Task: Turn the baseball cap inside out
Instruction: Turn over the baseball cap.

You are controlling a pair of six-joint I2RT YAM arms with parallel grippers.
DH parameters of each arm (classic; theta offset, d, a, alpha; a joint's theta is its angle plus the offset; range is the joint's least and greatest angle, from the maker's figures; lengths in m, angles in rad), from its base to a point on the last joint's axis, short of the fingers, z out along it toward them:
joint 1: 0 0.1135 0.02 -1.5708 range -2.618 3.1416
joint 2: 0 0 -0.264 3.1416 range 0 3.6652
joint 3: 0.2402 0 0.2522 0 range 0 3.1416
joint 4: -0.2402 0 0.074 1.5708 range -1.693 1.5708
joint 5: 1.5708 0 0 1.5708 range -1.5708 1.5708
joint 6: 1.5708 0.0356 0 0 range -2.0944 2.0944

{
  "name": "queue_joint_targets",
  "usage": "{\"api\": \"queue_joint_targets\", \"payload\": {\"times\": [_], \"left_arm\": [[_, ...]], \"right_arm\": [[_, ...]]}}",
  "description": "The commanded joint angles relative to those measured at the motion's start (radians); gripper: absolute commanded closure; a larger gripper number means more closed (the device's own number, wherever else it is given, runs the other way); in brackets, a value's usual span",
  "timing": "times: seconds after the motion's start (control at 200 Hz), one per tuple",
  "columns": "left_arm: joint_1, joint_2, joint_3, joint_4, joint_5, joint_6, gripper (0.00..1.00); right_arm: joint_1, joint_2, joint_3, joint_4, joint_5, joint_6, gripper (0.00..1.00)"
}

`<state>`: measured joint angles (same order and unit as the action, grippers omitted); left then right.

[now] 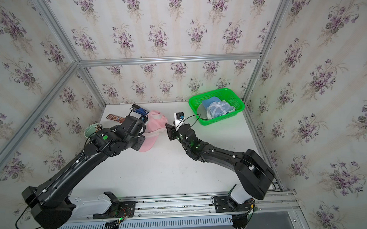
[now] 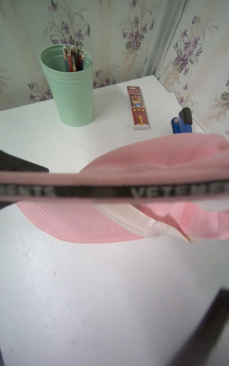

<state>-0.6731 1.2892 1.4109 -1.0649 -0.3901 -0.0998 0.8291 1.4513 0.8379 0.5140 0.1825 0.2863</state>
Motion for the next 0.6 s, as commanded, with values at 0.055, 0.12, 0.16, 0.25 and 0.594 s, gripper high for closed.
{"api": "queue_joint_targets", "payload": {"times": [0.055,0.12,0.16,0.25,0.594], "left_arm": [[0.007,0.005,0.021,0.040,-0.044,0.013,1.00],[0.007,0.001,0.022,0.046,0.005,0.070,1.00],[0.005,-0.004,0.016,0.051,0.054,0.122,1.00],[-0.018,-0.014,0.003,0.042,0.137,0.252,1.00],[-0.125,0.041,-0.074,0.098,-0.078,0.799,0.91]], "right_arm": [[-0.004,-0.141,-0.096,-0.120,-0.039,-0.087,0.42],[-0.027,-0.183,-0.133,-0.113,-0.038,-0.130,0.38],[-0.049,-0.195,-0.137,-0.120,-0.066,-0.160,0.37],[-0.080,-0.195,-0.112,-0.185,-0.108,-0.283,0.36],[-0.156,-0.316,-0.106,-0.345,-0.408,-0.672,0.35]]}}
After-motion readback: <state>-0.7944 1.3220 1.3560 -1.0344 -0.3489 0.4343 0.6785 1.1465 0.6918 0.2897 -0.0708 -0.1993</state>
